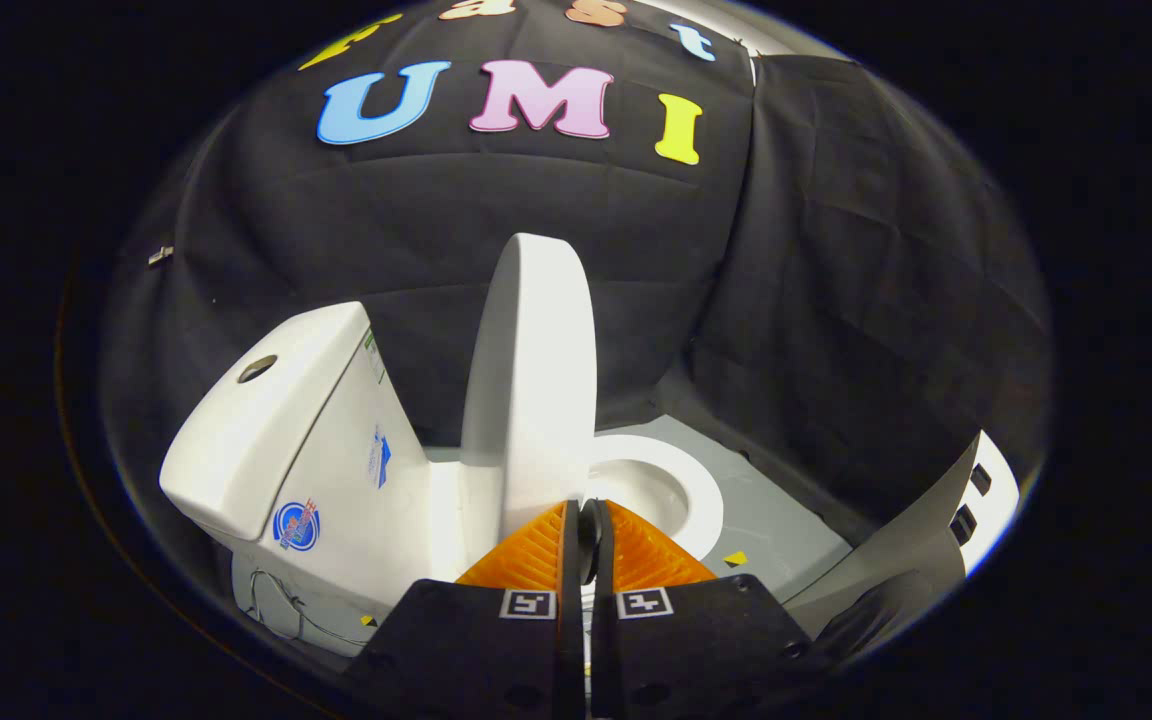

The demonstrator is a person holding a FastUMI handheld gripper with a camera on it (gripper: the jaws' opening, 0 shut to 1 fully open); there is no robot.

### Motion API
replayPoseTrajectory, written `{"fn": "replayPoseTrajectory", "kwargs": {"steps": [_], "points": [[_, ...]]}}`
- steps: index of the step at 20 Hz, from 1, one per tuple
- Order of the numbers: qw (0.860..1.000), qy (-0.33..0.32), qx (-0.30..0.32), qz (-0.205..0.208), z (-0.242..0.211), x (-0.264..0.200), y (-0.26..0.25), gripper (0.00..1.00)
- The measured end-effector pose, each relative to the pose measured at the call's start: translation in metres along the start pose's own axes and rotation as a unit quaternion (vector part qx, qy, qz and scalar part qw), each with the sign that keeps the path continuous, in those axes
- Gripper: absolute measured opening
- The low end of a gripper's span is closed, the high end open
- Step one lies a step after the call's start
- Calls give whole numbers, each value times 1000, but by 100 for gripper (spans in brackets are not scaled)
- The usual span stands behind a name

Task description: Open the toilet lid.

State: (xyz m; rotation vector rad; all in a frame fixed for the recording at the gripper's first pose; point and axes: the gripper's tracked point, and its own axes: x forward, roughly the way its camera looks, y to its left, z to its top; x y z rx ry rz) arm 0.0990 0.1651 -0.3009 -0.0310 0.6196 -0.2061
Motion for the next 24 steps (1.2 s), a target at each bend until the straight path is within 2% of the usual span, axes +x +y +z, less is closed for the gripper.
{"fn": "replayPoseTrajectory", "kwargs": {"steps": [17,24], "points": [[993,-54,-85,64,-6,-41,116,10],[991,-62,-98,72,-9,-45,130,10]]}}
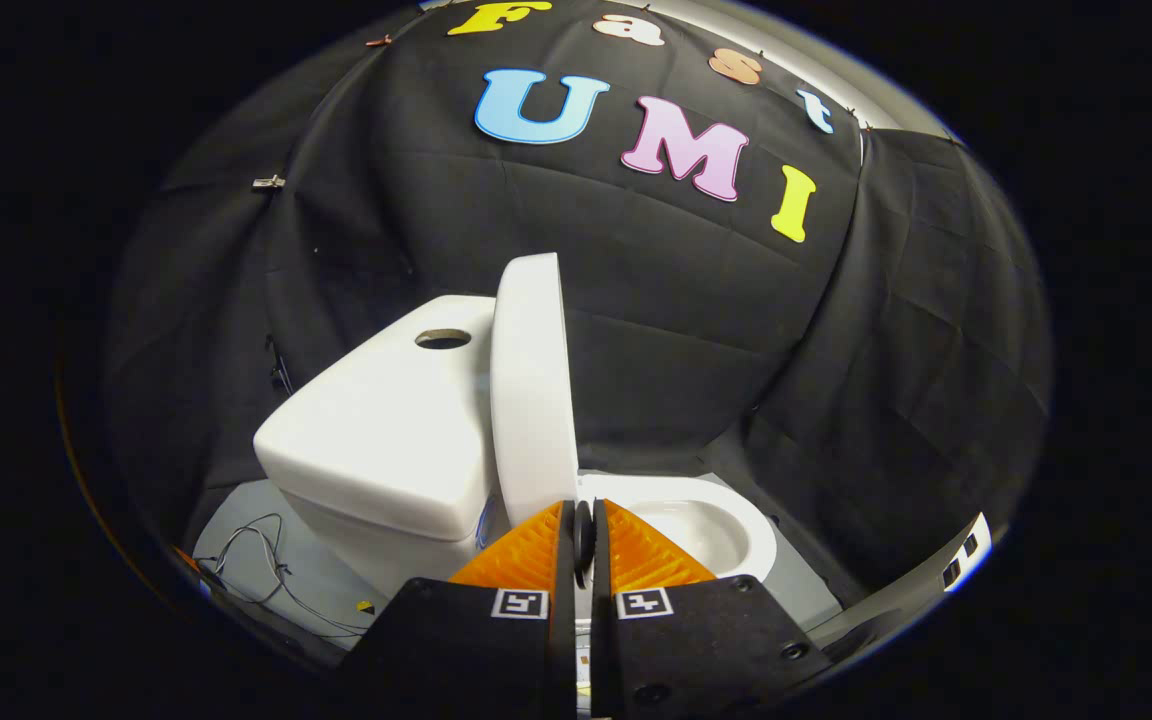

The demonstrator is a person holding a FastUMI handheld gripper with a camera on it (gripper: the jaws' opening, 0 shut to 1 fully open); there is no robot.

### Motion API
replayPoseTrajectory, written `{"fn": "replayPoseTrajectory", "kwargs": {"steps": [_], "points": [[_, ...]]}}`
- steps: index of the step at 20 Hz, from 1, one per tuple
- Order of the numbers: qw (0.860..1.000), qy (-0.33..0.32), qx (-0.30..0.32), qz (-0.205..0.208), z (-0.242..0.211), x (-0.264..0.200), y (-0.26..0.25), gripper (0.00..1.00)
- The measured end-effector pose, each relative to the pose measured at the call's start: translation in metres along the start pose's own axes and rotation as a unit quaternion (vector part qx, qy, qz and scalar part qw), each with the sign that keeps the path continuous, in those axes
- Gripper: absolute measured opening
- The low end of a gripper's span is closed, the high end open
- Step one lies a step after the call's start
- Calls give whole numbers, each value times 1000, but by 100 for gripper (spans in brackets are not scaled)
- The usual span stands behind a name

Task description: Open the toilet lid.

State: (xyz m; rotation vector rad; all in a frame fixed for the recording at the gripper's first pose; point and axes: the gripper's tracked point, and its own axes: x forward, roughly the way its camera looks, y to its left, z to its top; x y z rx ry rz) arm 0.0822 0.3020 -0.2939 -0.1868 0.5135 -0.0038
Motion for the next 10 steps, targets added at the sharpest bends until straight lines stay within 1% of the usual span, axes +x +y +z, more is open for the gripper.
{"fn": "replayPoseTrajectory", "kwargs": {"steps": [2,3,5,6,7,9,10], "points": [[1000,0,-1,3,4,-2,-1,10],[1000,0,-5,5,1,-2,-1,12],[1000,0,-5,20,-2,2,2,15],[1000,-1,-6,20,-3,2,0,23],[1000,-4,-5,28,-2,0,3,26],[999,-1,-11,36,-5,1,6,60],[999,-2,-19,33,-5,0,0,77]]}}
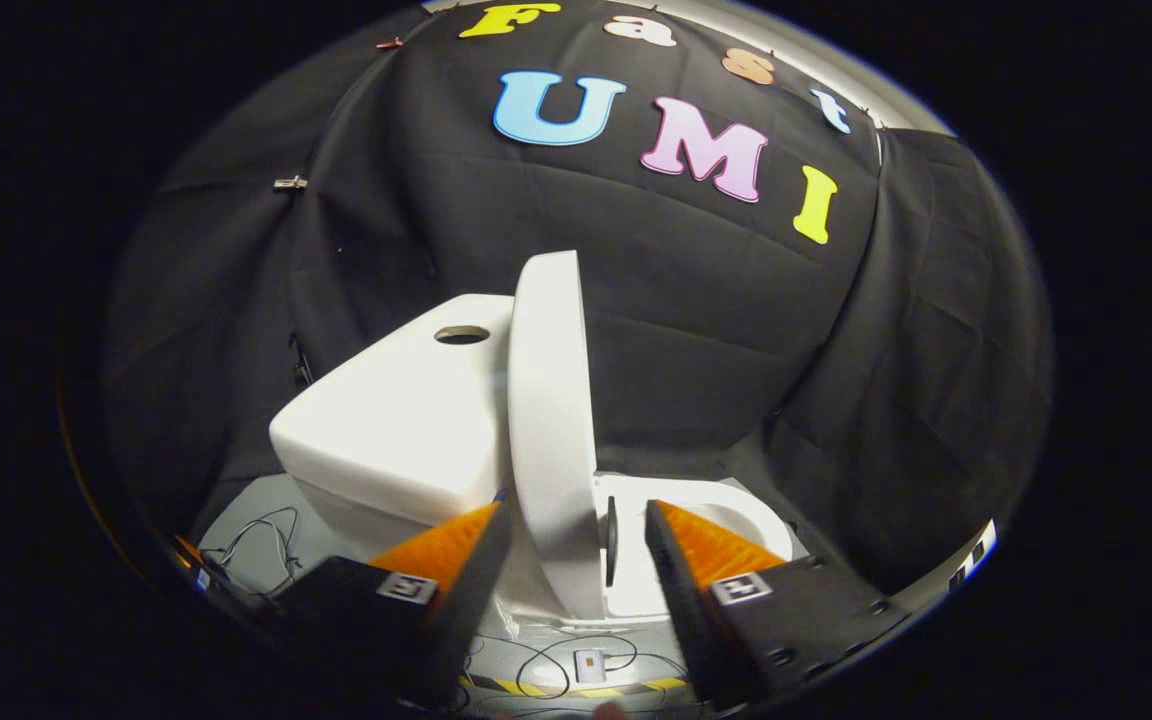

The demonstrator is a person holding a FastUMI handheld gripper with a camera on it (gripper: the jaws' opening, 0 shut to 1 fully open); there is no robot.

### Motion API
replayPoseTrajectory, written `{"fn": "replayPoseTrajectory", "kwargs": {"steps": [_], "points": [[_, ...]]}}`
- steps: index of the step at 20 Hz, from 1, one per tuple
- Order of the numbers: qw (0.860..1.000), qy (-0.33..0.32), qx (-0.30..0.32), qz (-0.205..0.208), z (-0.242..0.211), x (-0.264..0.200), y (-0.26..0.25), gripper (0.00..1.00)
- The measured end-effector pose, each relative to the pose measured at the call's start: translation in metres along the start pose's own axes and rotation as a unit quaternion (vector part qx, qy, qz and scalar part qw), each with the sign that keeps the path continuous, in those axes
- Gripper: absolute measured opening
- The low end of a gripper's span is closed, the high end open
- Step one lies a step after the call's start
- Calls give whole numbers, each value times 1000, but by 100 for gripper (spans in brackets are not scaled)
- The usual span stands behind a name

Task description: Open the toilet lid.

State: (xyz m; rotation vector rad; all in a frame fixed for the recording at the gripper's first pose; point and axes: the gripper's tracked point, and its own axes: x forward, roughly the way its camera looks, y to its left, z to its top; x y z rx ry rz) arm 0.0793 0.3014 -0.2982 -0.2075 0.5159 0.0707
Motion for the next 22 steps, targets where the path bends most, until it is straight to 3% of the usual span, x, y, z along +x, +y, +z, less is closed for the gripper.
{"fn": "replayPoseTrajectory", "kwargs": {"steps": [1,2,9,22], "points": [[1000,-4,2,4,2,-2,1,94],[1000,-7,5,8,3,-5,0,99],[997,-62,44,27,53,-39,-37,99],[979,-172,108,28,168,-123,-164,99]]}}
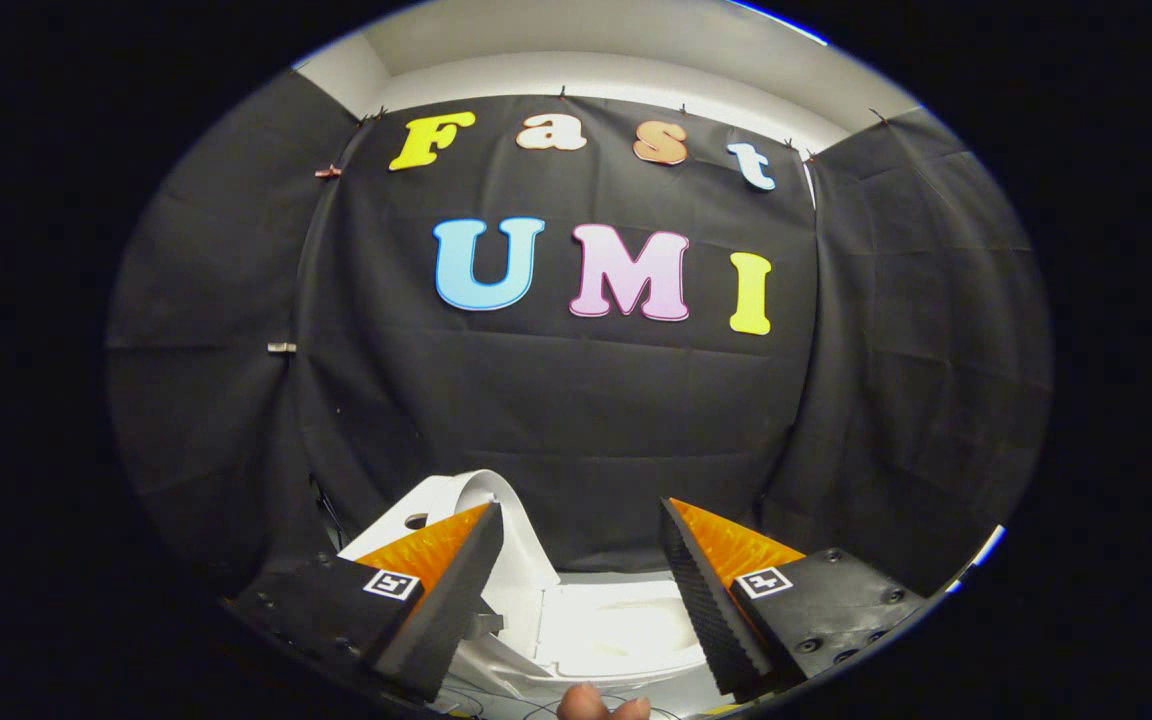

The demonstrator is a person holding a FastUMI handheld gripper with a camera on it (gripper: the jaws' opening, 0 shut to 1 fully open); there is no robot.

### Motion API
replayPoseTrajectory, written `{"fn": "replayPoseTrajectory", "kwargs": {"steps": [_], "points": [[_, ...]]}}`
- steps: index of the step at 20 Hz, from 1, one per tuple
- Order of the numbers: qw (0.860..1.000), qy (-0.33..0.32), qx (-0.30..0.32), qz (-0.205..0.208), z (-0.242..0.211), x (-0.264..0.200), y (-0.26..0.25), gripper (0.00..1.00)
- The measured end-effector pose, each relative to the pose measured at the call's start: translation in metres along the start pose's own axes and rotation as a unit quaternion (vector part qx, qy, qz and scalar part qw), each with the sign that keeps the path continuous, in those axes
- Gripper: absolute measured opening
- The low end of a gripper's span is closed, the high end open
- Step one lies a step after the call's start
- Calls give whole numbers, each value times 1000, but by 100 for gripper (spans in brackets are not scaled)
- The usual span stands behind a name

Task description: Open the toilet lid.

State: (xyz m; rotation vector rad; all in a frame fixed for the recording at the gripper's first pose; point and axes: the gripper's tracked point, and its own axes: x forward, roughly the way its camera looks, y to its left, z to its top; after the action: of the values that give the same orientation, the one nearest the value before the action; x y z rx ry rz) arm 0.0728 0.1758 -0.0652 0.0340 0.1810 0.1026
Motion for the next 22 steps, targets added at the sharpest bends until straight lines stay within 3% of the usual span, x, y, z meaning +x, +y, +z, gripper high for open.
{"fn": "replayPoseTrajectory", "kwargs": {"steps": [3,9,14,22], "points": [[1000,-13,19,16,31,-20,-19,99],[998,-56,6,-17,80,-43,-79,99],[996,-73,-12,-56,93,-52,-114,99],[996,-73,6,-42,99,-64,-133,99]]}}
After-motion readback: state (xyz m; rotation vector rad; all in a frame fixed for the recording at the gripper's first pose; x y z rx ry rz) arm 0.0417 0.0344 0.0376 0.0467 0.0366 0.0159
